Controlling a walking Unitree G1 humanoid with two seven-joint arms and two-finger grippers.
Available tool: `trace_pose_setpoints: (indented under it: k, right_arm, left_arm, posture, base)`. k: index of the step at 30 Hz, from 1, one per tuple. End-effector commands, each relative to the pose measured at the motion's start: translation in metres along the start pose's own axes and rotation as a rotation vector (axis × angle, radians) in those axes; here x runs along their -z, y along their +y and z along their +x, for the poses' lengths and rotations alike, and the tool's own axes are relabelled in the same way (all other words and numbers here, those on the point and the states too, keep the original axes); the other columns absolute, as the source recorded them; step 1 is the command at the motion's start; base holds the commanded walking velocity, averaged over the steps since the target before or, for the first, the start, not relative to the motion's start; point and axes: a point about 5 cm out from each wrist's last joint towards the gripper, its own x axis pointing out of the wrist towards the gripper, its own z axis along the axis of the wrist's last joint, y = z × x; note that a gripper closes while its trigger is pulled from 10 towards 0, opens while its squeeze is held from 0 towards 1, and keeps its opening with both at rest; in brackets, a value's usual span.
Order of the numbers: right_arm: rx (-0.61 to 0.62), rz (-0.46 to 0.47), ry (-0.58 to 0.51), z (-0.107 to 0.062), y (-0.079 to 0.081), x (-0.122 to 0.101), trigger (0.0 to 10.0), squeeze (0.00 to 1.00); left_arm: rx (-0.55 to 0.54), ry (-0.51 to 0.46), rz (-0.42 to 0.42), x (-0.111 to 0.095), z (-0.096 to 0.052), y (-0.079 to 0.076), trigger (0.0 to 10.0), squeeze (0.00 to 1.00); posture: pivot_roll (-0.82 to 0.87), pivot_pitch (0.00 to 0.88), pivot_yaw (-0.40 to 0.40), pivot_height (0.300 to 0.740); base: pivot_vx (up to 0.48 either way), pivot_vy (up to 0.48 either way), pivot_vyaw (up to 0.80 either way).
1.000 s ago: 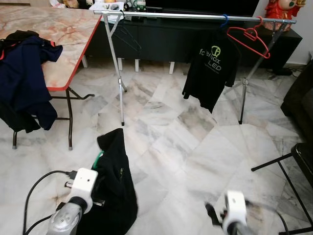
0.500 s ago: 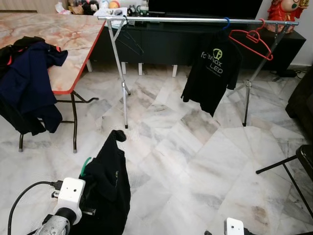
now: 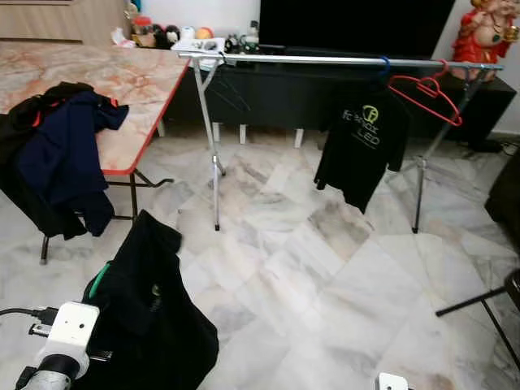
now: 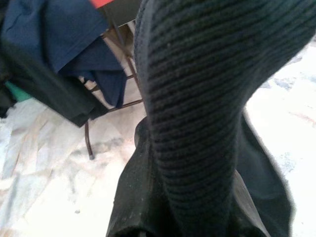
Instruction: Hang hanger
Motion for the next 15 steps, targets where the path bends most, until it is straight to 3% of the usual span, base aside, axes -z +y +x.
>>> trace_pose_setpoints:
  k: [1, 6, 15]
  right_arm:
    - [0.0, -0.008, 0.006, 0.0, 0.001, 0.002, 10.0, 0.0]
    - [0.008, 0.01, 0.003, 0.0, 0.001, 0.0, 10.0, 0.0]
    - [0.029, 0.004, 0.019, -0.001, -0.003, 0.004, 10.0, 0.0]
  left_arm:
    - [0.041, -0.013, -0.004, -0.002, 0.001, -0.009, 10.0, 0.0]
    - [0.084, 0.012, -0.061, 0.003, -0.004, -0.022, 10.0, 0.0]
    - [0.11, 0.019, -0.08, 0.004, -0.007, -0.034, 10.0, 0.0]
  posture:
    - [0.05, 0.053, -0.01, 0.74]
    - [0.06, 0.082, -0.016, 0.74]
    - [0.06, 0.079, -0.02, 0.74]
  base:
    - [0.27, 0.0, 0.0]
    - [0.297, 0.0, 0.0]
    - [0.408, 0.0, 0.0]
